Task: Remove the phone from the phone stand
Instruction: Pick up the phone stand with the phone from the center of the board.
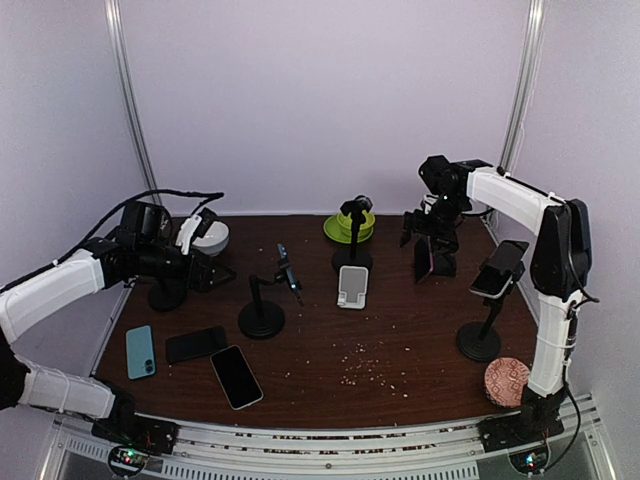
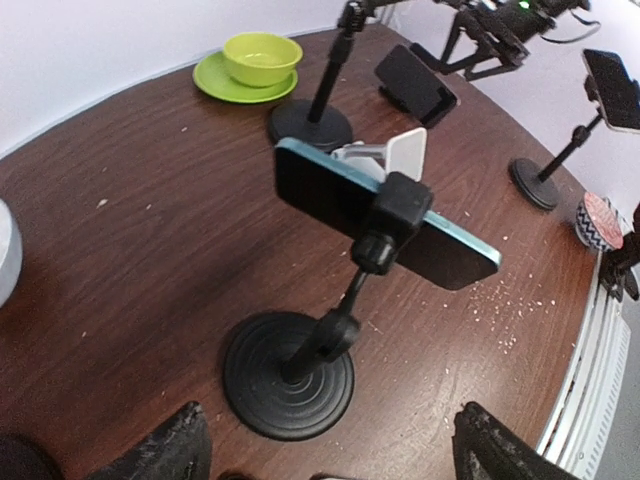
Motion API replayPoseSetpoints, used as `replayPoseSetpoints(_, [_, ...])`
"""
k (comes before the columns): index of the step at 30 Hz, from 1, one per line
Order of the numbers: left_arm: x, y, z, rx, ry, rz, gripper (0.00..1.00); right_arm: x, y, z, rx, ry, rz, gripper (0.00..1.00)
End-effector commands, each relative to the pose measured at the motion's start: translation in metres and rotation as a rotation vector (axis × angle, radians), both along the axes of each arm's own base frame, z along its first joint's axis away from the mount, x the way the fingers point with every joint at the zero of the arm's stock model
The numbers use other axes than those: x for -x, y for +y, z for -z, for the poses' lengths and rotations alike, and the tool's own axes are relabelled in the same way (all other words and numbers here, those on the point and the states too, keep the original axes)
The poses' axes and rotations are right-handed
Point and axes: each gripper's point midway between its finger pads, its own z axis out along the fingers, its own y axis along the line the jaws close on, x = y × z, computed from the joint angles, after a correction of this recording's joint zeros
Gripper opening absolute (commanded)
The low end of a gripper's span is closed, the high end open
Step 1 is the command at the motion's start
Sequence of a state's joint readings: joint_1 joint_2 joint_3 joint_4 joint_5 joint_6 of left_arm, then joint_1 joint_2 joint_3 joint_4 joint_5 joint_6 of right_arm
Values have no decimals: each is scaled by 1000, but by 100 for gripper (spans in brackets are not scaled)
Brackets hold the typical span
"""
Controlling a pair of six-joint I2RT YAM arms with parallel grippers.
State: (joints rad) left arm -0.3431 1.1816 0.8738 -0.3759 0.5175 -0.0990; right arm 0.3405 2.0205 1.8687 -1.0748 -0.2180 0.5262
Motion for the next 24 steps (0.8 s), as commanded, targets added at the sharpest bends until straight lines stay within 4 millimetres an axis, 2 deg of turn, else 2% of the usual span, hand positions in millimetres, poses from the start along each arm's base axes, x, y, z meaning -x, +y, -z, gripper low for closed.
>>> replayPoseSetpoints(1, [-1, -36, -31, 0, -267, 238, 85, 8, -2, -12, -26, -15, 8, 94])
replayPoseSetpoints(5, [-5, -53, -28, 8, -330, 336, 85, 12, 0, -18, -55, -30, 15, 94])
replayPoseSetpoints(13, [-30, -86, -6, 8, -262, 480, 83, 18, 5, -35, -104, -65, -1, 94])
replayPoseSetpoints(16, [-30, -96, 4, -4, -261, 525, 79, 22, 6, -41, -116, -73, -15, 94])
replayPoseSetpoints(19, [-29, -104, 16, -24, -245, 588, 68, 27, 7, -45, -126, -81, -26, 94])
replayPoseSetpoints(24, [-33, -111, 35, -67, -205, 610, 67, 31, 7, -47, -133, -79, -39, 94])
